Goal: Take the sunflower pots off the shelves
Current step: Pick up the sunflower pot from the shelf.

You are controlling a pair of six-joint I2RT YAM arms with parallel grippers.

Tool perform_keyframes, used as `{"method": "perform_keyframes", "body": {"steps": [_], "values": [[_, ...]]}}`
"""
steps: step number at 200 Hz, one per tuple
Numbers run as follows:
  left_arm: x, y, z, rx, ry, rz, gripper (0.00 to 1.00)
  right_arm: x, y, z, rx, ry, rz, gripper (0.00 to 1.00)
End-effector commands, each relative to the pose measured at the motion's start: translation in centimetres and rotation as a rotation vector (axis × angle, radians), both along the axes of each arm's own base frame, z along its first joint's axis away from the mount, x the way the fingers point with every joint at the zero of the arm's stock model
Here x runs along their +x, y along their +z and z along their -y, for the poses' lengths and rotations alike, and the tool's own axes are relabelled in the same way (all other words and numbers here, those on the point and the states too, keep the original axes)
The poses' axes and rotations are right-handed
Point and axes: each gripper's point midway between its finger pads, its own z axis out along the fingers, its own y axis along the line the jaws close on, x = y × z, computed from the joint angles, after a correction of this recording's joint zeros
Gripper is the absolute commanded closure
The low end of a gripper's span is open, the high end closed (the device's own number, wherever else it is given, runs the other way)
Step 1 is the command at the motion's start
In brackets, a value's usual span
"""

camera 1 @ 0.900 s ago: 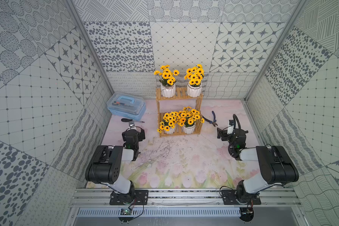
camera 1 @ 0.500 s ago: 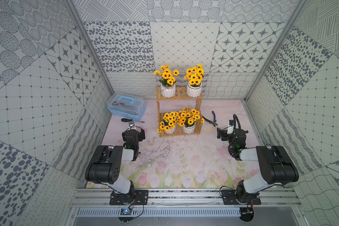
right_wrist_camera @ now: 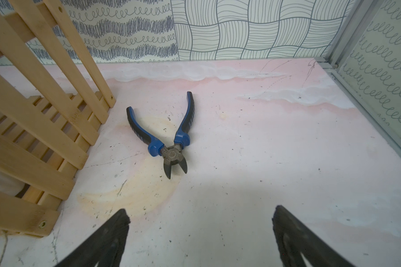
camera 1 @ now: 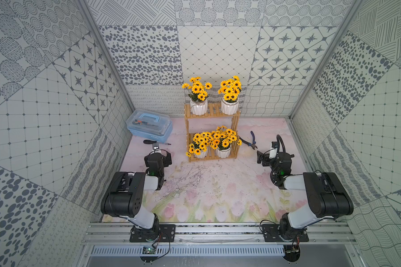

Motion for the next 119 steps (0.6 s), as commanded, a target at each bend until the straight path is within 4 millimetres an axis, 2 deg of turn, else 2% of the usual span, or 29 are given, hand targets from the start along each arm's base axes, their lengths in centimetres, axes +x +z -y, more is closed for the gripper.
{"method": "perform_keyframes", "body": {"steps": [1, 9, 20, 26, 30, 33, 43, 66, 77, 85, 92, 103, 119], "values": [[0.3, 0.5, -0.5, 0.001, 0.009, 0.014, 0.03, 1.0, 2.0, 0.4, 0.017, -0.027, 0.063, 0.02], [0.2, 0.5, -0.7, -0.016, 0.025, -0.02, 0.04, 1.2, 2.8, 1.0, 0.018, -0.063, 0.062, 0.02], [0.6, 1.8, -1.1, -0.008, 0.04, -0.016, 0.05, 1.2, 3.9, 1.6, 0.009, -0.097, 0.022, 0.02], [0.6, 2.0, -1.5, -0.018, 0.072, -0.066, 0.06, 1.3, 5.1, 1.9, 0.001, -0.125, 0.02, 0.02], [0.7, 2.5, -1.8, -0.016, 0.09, -0.084, 0.06, 0.8, 5.2, 2.1, -0.004, -0.153, 0.0, 0.02], [0.6, 2.8, -2.0, -0.013, 0.101, -0.097, 0.06, 1.2, 6.8, 2.3, 0.004, -0.179, 0.019, 0.02], [1.0, 4.9, -2.3, -0.008, 0.116, -0.089, 0.07, 0.8, 9.7, 2.1, 0.055, -0.213, 0.037, 0.02], [0.6, 10.3, -2.7, -0.059, 0.16, 0.018, 0.08, -0.4, 17.3, -0.7, 0.187, -0.155, 0.187, 0.02], [0.1, 12.9, -2.2, -0.098, 0.142, 0.082, 0.06, -1.1, 20.1, -0.9, 0.319, -0.155, 0.281, 0.02], [-0.4, 14.8, -2.0, -0.13, 0.132, 0.127, 0.05, -1.5, 21.2, -1.1, 0.396, -0.144, 0.316, 0.02], [-0.8, 16.3, -1.7, -0.156, 0.121, 0.162, 0.05, -1.5, 22.0, -2.2, 0.417, -0.071, 0.327, 0.02], [-1.2, 18.4, -1.2, -0.192, 0.093, 0.203, 0.05, -1.2, 23.3, -4.7, 0.369, 0.051, 0.327, 0.02], [-1.6, 20.8, 0.0, -0.25, 0.034, 0.248, 0.04, -0.1, 23.4, -7.9, 0.214, 0.127, 0.276, 0.02]]}}
